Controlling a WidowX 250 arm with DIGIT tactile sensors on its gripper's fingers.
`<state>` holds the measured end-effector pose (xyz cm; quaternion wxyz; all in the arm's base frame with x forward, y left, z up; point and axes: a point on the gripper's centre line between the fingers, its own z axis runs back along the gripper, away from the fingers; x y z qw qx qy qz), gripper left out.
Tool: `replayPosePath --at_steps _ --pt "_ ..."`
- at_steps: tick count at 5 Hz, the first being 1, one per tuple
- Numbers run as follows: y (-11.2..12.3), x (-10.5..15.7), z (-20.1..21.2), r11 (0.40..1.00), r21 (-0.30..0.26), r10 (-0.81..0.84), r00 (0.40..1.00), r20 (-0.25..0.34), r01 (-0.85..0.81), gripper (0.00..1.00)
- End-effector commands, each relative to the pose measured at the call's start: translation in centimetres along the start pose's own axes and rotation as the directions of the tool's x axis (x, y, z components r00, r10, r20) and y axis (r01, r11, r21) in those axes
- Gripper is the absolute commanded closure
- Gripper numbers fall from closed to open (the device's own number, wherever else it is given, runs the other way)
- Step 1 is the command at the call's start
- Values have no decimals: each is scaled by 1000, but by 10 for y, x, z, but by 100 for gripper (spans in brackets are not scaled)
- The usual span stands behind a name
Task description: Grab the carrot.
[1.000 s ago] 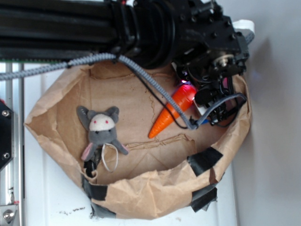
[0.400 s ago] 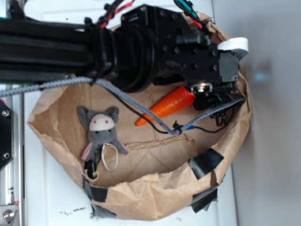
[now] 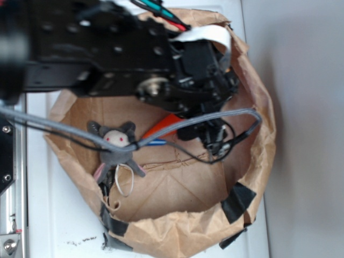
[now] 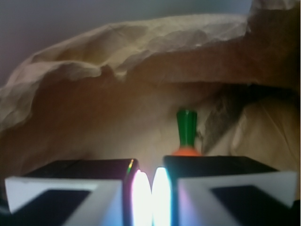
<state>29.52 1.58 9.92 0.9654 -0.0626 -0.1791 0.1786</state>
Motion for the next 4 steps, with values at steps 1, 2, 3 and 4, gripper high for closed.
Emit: replayPosePath --at_steps 1,2,3,4 --pt "1 11 15 1000 -7 12 999 49 -12 0" --pt "1 11 15 1000 -7 12 999 49 -12 0" --pt "1 11 15 1000 -7 12 999 49 -12 0" --pt "14 5 -4 1000 26 -16 998 55 14 0"
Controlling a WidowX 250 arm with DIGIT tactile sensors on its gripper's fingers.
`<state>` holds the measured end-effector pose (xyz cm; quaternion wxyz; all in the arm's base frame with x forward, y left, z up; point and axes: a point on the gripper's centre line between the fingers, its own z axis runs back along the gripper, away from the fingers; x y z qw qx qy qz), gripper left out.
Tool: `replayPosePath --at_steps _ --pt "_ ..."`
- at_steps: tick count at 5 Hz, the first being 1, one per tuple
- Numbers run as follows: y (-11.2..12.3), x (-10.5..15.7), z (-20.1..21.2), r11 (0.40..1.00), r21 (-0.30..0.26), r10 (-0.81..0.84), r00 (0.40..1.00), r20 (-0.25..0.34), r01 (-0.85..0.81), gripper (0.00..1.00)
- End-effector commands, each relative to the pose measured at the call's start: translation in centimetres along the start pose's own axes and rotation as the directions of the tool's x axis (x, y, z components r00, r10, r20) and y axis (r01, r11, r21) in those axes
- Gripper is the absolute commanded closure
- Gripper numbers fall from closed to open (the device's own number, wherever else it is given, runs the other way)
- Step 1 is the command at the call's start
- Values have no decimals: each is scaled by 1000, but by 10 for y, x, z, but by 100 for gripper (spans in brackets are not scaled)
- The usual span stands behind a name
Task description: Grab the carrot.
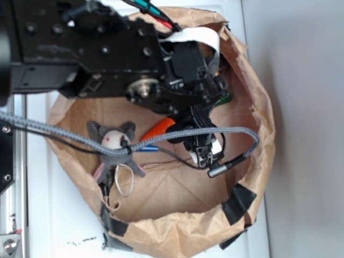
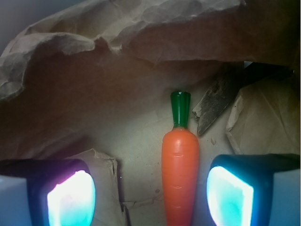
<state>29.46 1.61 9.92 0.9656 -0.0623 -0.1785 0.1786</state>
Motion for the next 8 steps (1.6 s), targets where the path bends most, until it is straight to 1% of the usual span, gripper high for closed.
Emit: replayPosePath --at_steps 1,2,3,4,5,6,7,8 --pt "31 2 -26 999 -36 -21 999 41 23 0" --pt "32 -9 -48 996 -49 -69 998 4 69 0" --pt "31 -10 -65 993 -86 -89 995 -39 85 0" --pt "23 -9 -75 990 -88 -112 992 -64 107 0" --pt "26 -12 -73 990 -71 -130 989 -72 125 0" --pt "25 -13 -70 997 -9 -72 995 -66 72 100" --pt "23 -14 -57 996 6 -94 995 -9 94 100" --pt "22 -13 -39 995 -10 -101 994 37 101 100"
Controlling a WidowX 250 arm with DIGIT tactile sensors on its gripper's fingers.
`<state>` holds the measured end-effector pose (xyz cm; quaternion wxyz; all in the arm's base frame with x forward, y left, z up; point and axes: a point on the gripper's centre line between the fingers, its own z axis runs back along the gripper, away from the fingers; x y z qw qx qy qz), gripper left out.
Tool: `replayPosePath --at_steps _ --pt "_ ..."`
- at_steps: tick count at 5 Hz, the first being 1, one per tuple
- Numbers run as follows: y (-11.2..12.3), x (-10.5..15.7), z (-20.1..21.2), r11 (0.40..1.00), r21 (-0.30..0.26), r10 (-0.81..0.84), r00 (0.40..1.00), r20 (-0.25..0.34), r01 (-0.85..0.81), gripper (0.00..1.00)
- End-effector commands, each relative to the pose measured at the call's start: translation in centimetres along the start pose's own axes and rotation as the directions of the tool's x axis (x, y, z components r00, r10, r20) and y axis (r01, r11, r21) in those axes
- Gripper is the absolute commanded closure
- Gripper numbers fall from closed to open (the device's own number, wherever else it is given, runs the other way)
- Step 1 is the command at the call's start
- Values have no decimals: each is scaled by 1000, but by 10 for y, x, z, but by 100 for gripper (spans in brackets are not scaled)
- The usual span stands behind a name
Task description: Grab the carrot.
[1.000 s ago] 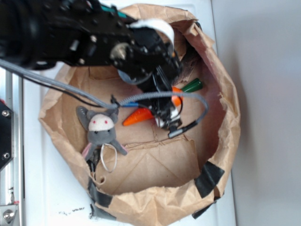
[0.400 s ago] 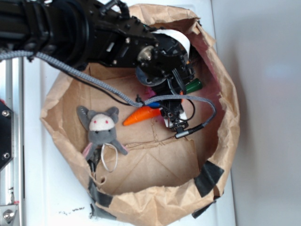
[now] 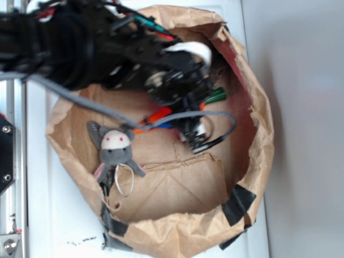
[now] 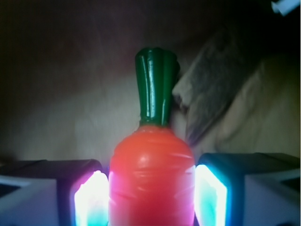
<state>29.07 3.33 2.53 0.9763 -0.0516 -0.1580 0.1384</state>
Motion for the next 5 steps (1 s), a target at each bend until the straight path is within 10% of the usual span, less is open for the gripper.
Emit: replayPosePath --at_steps 1,2,4,5 --pt "-12 5 46 998 -67 -9 992 124 17 100" --pt "-23 6 81 988 -147 -14 987 162 38 100" --pt "-22 23 100 999 -32 -31 993 115 35 100" --pt "-30 21 98 949 146 -286 958 17 281 7"
